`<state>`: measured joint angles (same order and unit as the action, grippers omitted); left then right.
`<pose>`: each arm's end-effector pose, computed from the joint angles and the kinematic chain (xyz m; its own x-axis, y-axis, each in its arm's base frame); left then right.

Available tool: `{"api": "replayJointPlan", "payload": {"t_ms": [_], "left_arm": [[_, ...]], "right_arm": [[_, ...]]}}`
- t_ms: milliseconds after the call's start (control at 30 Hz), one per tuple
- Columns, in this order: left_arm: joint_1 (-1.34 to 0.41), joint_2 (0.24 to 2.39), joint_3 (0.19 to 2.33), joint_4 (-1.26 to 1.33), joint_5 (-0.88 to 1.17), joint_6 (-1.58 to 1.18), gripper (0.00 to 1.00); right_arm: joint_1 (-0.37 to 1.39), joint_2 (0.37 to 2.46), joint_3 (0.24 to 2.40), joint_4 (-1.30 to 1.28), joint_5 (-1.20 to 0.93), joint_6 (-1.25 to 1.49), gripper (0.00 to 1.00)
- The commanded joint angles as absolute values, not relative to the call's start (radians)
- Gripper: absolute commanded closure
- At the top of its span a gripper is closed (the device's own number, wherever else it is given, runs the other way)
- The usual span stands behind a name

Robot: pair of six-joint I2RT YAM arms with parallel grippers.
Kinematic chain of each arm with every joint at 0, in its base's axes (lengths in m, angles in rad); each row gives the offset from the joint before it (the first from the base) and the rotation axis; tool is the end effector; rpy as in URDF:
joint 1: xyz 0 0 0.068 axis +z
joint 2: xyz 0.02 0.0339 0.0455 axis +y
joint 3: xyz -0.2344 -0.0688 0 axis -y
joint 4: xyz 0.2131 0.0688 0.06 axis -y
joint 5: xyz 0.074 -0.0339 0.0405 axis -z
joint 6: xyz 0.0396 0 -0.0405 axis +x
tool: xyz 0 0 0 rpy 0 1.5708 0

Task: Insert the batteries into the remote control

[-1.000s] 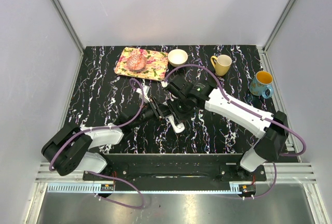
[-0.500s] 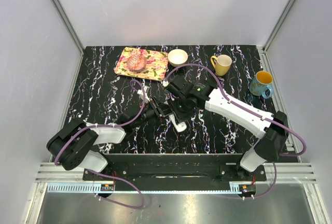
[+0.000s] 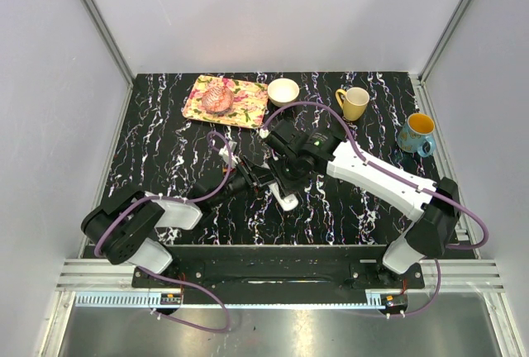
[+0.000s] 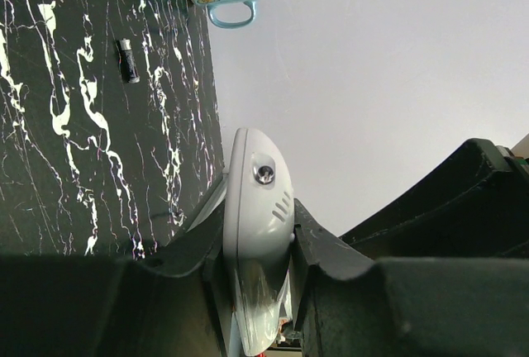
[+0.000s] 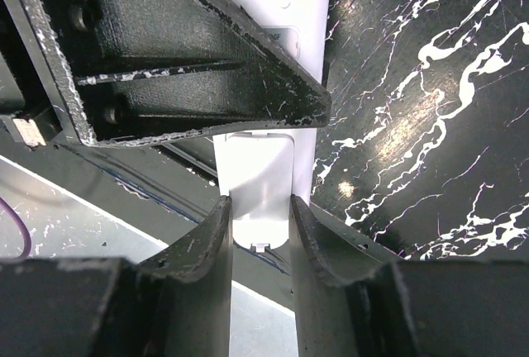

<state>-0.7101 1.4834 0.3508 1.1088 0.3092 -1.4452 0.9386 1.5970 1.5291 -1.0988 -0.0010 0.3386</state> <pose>0.1863 -0.1760 0.1768 -0.8472 -0.5179 -0.1180 0.0888 0.0810 -0.9927 0.1698 0.2319 0.2888 -0.7805 -0.5035 -0.3706 -0.5807 0.8035 0.1315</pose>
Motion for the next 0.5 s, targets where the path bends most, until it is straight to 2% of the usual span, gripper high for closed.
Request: {"api": "replayJointPlan", "payload": {"t_ms": [0,467], "left_arm": [[-0.738,1.462,0.367,1.388,0.359,-1.532,1.00],[-0.747,1.437,0.373,1.298,0.350,-1.479,1.00]], "right_arm": [[0.931,1.578,1.517,-1.051,0.098,0.351,0.84],[0.931,1.568,1.526,-1.051,0.095,0.362,0.69]]}}
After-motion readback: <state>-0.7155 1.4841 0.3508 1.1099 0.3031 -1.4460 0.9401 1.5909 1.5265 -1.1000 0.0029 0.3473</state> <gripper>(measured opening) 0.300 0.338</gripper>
